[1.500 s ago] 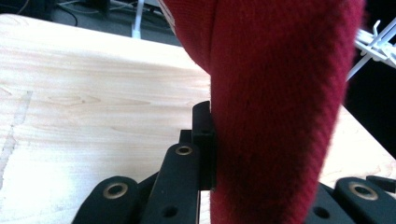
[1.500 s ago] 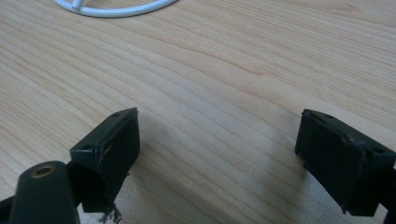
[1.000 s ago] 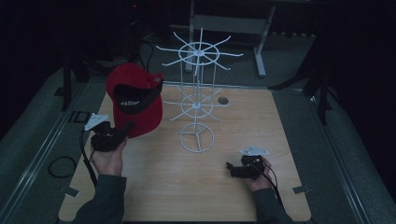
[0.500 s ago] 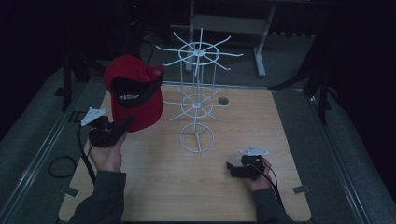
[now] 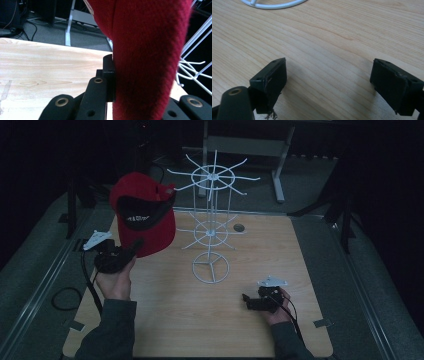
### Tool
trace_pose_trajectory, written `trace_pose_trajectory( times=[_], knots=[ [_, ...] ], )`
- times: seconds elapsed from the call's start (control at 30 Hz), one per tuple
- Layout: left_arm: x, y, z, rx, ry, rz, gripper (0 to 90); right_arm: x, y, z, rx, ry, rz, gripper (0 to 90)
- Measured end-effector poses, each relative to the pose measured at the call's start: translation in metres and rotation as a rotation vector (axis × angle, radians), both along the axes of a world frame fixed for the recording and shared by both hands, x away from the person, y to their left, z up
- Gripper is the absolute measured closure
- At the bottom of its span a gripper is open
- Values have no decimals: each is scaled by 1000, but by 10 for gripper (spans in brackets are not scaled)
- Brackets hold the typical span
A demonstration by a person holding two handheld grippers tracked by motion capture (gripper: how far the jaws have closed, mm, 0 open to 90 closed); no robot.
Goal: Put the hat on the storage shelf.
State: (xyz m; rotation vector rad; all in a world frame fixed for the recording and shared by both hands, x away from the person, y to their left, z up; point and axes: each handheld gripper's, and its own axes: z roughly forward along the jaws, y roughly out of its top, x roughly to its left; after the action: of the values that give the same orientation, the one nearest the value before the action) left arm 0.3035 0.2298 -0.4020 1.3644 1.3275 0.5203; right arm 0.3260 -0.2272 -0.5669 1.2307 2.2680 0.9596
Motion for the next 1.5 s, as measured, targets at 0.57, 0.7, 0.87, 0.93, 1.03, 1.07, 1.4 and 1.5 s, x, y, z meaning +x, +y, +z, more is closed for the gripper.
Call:
trace_pose_trajectory(
  times=[0.57, 0.7, 0.87, 0.93, 1.03, 1.07, 1.4, 1.5],
  knots=[
    [4, 1, 14, -7, -23, 0, 846, 0, 0, 0, -2, -2, 3, 137],
    [6, 0, 17, -5, -27, -2, 846, 0, 0, 0, -1, -1, 2, 137],
    [10, -1, 22, -1, -26, -8, 845, 0, 0, 0, -2, -1, 3, 137],
    [12, -2, 24, -1, -28, -9, 846, 0, 0, 0, -1, -1, 2, 137],
    [15, -4, 27, -1, -28, -7, 846, 0, 0, 0, -1, -1, 2, 137],
    [15, -4, 28, -2, -28, -8, 846, 0, 0, 0, -1, -2, 2, 137],
    [21, -9, 41, -8, -47, -23, 845, 0, 0, 0, -1, -1, 2, 137],
    [22, -10, 46, -2, -48, -23, 845, 0, 0, 0, -1, -2, 3, 137]
  ],
)
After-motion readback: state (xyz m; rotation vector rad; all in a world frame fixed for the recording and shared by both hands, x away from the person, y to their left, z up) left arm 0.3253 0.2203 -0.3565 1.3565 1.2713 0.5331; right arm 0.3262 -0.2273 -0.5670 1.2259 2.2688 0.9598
